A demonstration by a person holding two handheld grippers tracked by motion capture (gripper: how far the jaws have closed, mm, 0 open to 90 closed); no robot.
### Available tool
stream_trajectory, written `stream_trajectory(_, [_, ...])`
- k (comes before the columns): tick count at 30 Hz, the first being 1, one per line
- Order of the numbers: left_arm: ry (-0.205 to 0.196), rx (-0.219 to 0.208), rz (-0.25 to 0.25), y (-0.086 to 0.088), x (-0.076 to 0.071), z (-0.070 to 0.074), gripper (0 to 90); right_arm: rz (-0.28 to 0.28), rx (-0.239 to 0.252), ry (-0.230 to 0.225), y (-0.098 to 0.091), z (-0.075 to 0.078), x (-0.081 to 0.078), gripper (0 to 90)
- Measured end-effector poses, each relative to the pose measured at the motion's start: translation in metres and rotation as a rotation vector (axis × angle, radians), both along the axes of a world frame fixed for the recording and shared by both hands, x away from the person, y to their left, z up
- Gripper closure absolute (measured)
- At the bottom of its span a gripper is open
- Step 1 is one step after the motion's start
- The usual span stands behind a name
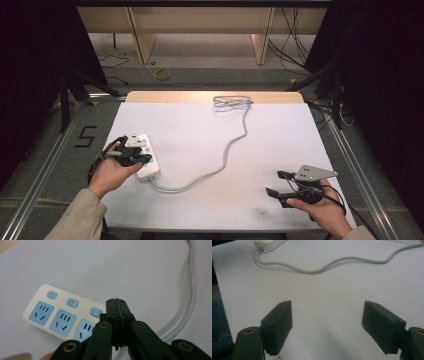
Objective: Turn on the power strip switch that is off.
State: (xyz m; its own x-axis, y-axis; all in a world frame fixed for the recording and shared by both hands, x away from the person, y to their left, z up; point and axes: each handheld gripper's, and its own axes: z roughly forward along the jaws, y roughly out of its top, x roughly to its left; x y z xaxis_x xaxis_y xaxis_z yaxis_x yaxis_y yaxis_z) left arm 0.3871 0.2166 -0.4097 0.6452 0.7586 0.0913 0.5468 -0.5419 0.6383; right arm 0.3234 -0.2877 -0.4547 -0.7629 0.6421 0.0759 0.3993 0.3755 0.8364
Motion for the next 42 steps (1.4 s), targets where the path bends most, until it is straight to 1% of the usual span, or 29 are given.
stream_trajectory(1, [0.002,0.007,0.0,0.0,0.001,0.0,89.9,0.0,0.0,0.0,0.0,0.0,0.0,25.0])
stream_trajectory(3, [0.002,0.004,0.005,0.0,0.002,0.0,89.9,0.0,0.0,0.0,0.0,0.0,0.0,25.0])
stream_trajectory(6, [0.005,0.012,0.007,0.001,0.004,-0.001,89.9,0.001,0.001,0.0,0.0,0.0,0.0,25.0])
stream_trajectory(8, [0.007,0.007,0.011,0.002,0.006,-0.001,89.9,0.001,0.001,0.0,0.0,0.0,0.0,24.9])
stream_trajectory(12, [0.014,0.013,0.017,0.002,0.008,-0.002,89.9,0.0,0.0,0.001,0.0,0.0,0.0,25.0])
stream_trajectory(17, [0.02,0.016,0.016,0.002,0.011,-0.002,89.9,0.0,0.001,0.001,0.0,0.0,0.0,25.0])
stream_trajectory(19, [0.029,0.023,0.007,0.001,0.012,-0.002,89.9,0.0,0.001,0.001,0.0,0.0,0.0,25.0])
stream_trajectory(23, [0.032,0.033,0.008,-0.001,0.015,-0.003,89.9,-0.001,0.001,0.001,0.0,0.0,0.0,25.0])
stream_trajectory(31, [0.032,0.038,0.016,-0.001,0.018,-0.003,89.9,0.0,0.001,0.0,0.0,0.0,0.0,25.0])
stream_trajectory(42, [0.03,0.068,0.022,-0.002,0.023,-0.003,89.8,0.0,0.001,0.002,0.0,0.0,0.0,25.0])
